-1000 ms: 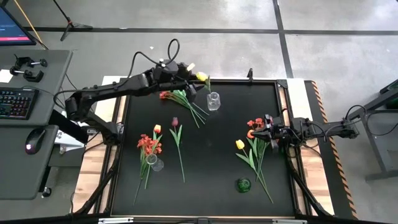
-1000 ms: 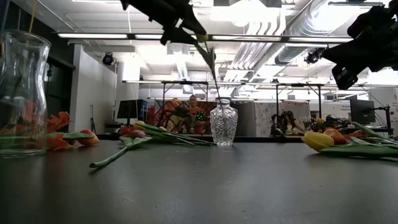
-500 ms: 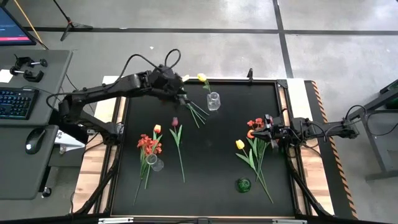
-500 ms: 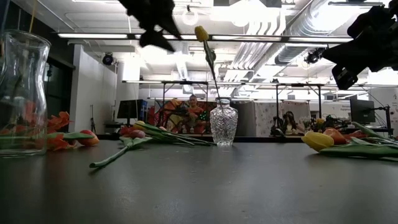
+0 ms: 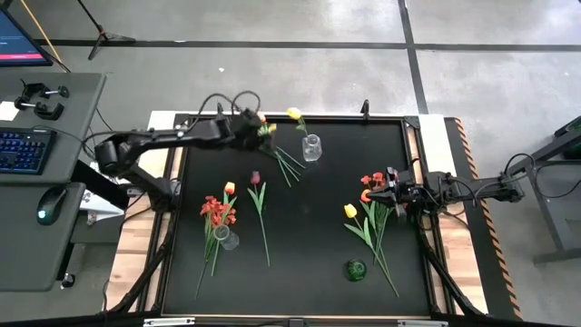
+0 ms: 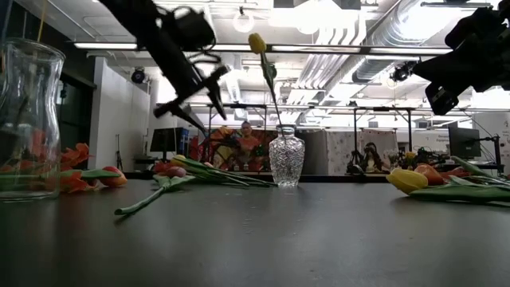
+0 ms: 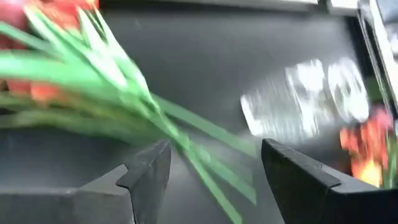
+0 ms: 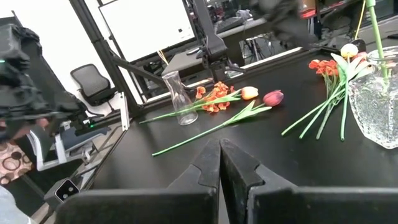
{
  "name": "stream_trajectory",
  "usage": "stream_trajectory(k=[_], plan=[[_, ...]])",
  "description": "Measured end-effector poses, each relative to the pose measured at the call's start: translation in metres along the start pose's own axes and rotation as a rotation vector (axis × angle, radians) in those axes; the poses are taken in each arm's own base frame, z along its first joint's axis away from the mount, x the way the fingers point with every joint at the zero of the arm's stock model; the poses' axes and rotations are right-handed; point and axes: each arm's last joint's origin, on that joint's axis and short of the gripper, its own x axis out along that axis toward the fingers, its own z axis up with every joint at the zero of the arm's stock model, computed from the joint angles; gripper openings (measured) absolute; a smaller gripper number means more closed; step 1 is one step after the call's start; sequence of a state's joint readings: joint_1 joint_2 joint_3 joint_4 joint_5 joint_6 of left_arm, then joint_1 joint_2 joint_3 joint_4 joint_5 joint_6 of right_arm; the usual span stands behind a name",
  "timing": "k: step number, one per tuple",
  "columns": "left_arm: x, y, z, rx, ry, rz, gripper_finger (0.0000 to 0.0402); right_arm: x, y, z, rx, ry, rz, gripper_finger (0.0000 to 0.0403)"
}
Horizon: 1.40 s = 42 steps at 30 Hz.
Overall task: Sort flowers into vase by color
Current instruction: Put the top yellow tulip into the top transparent vase
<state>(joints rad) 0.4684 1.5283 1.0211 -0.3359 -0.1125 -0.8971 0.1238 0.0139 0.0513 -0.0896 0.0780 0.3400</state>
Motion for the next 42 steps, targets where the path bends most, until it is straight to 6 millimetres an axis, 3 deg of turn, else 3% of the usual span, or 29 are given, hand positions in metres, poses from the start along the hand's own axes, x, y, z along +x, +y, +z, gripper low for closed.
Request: stream_trajectory(k=[6,11,22,27,34,42], plan=[[0.046,0.007,0.038,-0.054,0.06,0.067,0.0239,0.0,0.0,0.0,0.0,0.0,0.0,0.0],[0.073,0.009,0.04,-0.056,0.173,0.166,0.0239,0.0,0.0,0.0,0.0,-0.001,0.0,0.0],[0.074,0.017,0.046,-0.417,0.183,0.203,0.0237,0.0,0.0,0.0,0.0,0.0,0.001,0.0],[0.079,0.021,0.047,-0.555,0.206,0.203,0.0217,0.0,0.0,0.0,0.0,-0.001,0.001,0.0],[0.087,0.016,0.041,-0.62,0.222,0.19,0.0182,0.0,0.0,0.0,0.0,0.0,0.0,0.0],[0.098,0.018,0.032,-0.676,0.244,0.225,0.0172,0.0,0.0,0.0,0.0,-0.001,0.001,0.0]])
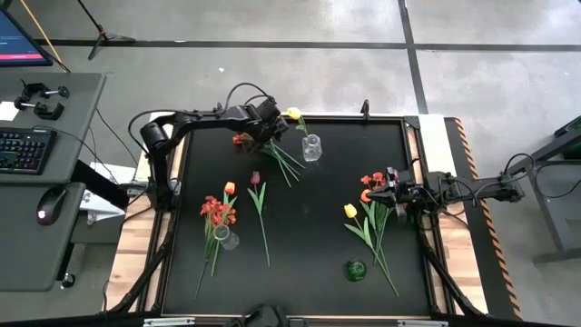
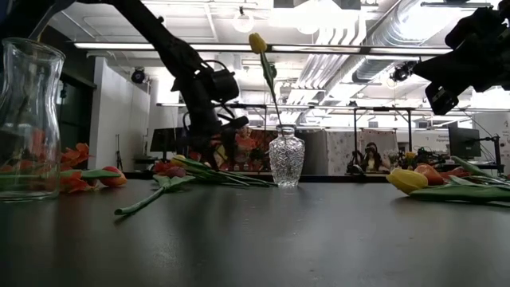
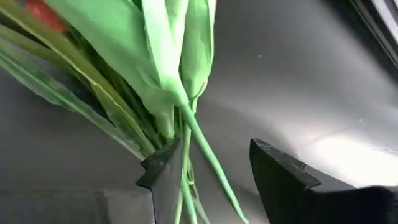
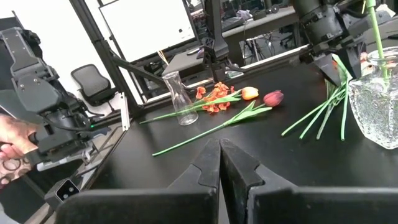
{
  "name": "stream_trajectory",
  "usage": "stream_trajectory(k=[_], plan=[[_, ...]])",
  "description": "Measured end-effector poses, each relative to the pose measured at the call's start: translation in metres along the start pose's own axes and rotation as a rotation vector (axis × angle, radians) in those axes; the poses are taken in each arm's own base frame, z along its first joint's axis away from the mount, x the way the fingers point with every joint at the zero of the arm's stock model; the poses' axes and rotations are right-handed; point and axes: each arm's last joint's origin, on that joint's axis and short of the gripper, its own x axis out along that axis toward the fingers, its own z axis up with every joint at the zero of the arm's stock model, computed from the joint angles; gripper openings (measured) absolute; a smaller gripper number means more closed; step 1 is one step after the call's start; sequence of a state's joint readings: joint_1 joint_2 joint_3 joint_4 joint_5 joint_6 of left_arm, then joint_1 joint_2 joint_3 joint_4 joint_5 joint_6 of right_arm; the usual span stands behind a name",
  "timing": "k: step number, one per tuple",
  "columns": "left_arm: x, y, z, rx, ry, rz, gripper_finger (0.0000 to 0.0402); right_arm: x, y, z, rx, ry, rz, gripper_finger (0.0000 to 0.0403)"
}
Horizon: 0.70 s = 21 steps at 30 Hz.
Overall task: Sort flowers into vase by color
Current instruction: Put the top yellow tulip into the top transparent vase
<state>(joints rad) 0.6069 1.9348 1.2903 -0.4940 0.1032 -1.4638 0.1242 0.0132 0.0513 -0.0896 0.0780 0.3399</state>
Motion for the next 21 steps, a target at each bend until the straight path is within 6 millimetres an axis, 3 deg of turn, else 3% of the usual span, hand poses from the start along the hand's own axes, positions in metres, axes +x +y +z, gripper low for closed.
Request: stream_trajectory(k=[21], plan=[[0.0055,0.0042,0.009,-0.066,-0.093,0.038,0.0172,0.0001,-0.0001,-0.0001,0.0,0.001,0.0,0.0]])
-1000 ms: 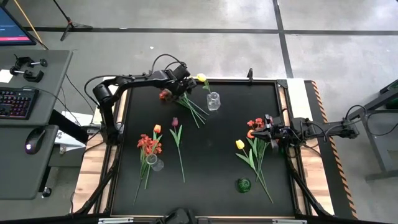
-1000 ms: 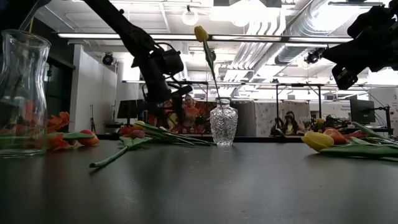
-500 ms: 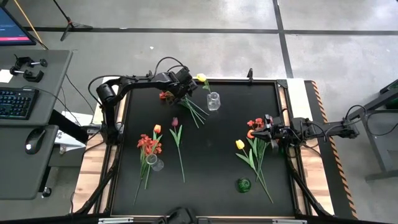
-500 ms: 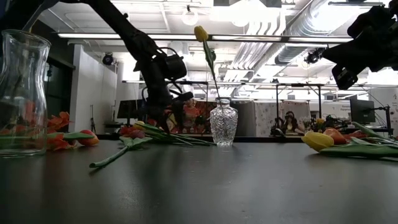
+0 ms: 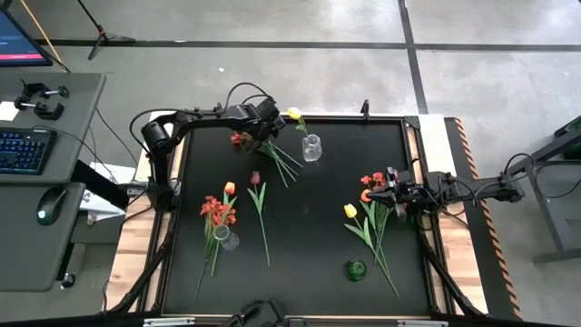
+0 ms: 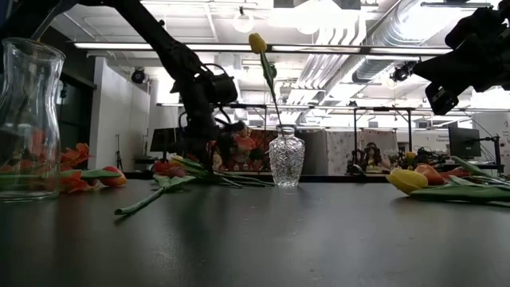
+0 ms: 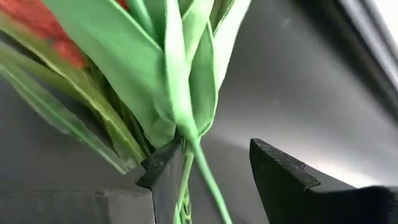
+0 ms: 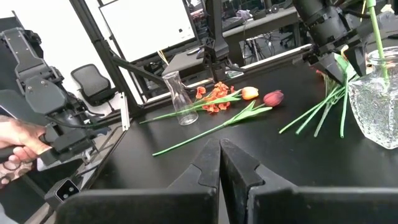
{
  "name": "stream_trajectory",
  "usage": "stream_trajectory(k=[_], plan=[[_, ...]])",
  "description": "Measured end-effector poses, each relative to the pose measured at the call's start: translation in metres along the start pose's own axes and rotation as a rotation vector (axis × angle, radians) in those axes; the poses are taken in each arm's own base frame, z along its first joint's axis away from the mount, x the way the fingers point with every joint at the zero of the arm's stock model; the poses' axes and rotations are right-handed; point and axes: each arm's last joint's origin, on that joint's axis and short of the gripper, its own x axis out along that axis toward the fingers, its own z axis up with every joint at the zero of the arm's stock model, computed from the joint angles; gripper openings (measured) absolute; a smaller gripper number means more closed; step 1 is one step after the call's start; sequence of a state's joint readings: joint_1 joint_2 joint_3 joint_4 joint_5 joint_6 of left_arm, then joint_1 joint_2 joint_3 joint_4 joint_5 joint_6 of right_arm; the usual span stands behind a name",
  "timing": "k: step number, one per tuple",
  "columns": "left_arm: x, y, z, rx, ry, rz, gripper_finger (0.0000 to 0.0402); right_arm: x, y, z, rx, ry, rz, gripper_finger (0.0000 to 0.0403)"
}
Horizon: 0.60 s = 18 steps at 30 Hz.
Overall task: Sort flowers into vase by color
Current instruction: Put the top yellow tulip into the top transparent vase
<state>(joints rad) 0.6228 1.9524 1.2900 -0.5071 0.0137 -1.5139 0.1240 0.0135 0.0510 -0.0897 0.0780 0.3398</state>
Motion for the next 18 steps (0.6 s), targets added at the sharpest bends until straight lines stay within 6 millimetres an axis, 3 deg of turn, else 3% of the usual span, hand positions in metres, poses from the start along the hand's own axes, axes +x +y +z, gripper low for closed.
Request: stream_trajectory(k=[8,18], plan=[[0.0113,0.0004,-0.0093,0.0,0.007,0.008,0.0161,0.0,0.0,0.0001,0.0,0.0,0.0,0.0],[0.0112,-0.0016,-0.0086,0.0,-0.006,-0.013,0.0056,0.0,0.0,0.0001,0.0,0.0,0.0,0.0]])
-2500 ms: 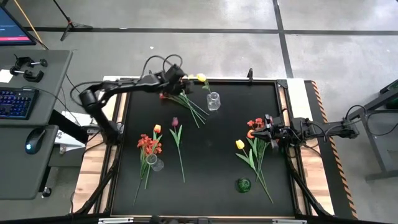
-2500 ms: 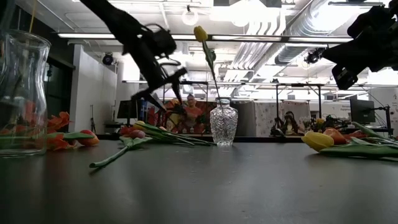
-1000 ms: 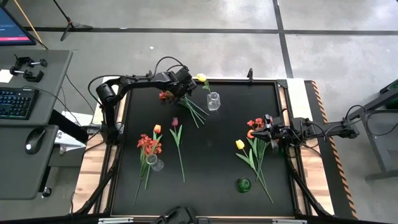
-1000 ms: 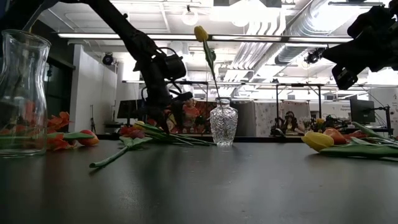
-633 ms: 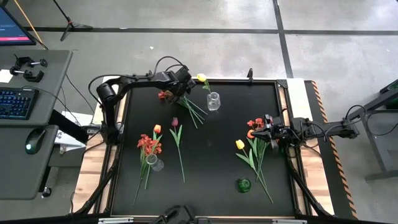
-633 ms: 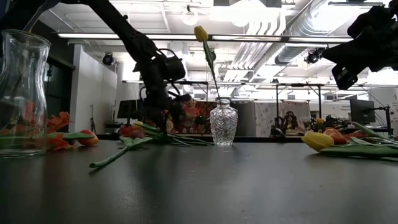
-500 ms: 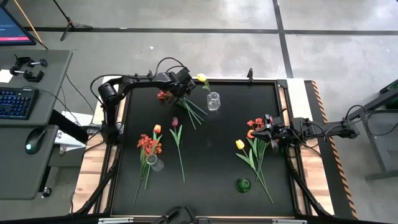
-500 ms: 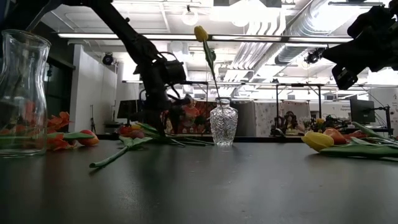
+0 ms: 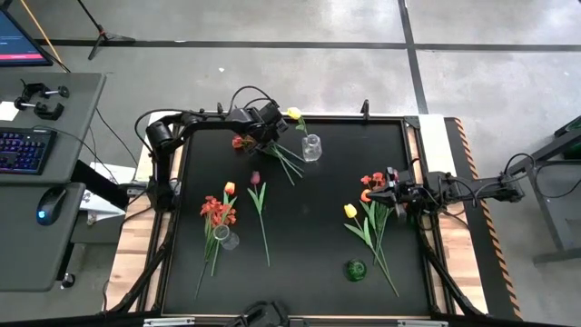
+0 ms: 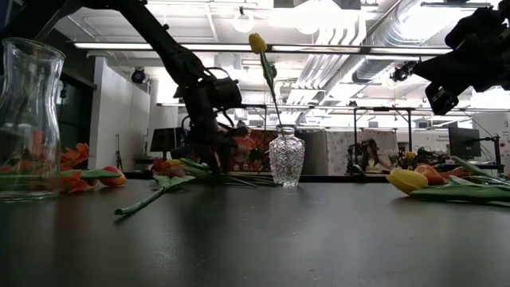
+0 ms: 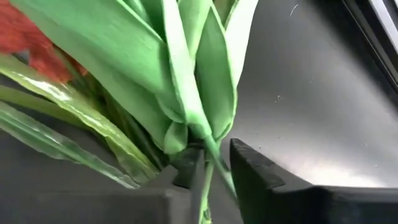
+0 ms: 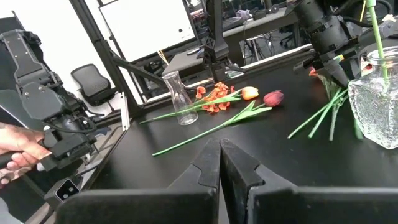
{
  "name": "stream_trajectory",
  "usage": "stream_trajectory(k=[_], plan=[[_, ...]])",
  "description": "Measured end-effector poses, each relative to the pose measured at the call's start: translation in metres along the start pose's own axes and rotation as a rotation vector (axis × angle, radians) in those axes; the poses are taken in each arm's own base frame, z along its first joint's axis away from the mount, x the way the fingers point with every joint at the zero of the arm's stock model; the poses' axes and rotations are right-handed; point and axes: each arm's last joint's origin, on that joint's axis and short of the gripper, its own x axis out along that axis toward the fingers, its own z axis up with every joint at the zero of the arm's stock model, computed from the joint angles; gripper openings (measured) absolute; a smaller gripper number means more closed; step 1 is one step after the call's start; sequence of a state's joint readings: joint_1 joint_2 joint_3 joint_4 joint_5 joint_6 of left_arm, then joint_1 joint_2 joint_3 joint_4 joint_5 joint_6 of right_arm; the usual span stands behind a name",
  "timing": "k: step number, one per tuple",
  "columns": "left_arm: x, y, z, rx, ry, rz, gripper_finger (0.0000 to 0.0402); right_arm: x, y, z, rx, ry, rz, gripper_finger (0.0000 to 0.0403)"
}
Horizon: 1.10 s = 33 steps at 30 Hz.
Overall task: Sort flowers into vase by color
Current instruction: Put the top yellow tulip into the top transparent vase
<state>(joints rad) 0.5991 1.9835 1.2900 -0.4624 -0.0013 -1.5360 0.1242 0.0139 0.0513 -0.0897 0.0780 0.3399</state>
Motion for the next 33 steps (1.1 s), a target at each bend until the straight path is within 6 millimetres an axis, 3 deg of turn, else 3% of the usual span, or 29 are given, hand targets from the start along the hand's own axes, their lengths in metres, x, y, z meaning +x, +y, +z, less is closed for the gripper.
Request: stream_trajectory(k=[6,20,25,33], plan=[[-0.002,-0.002,0.0,0.001,-0.01,-0.021,0.0005,0.0,0.0,0.0,0.0,0.0,0.0,0.0],[-0.025,-0.002,0.01,0.091,-0.045,-0.021,0.0004,0.0,0.0,0.0,0.0,0.0,0.0,0.0],[-0.025,0.007,0.005,0.117,-0.027,0.074,0.0004,0.0,0.0,0.0,0.0,0.0,0.0,0.0],[-0.025,0.007,0.003,0.126,-0.051,0.078,0.0014,0.0,0.0,0.0,0.0,0.0,0.0,0.0]])
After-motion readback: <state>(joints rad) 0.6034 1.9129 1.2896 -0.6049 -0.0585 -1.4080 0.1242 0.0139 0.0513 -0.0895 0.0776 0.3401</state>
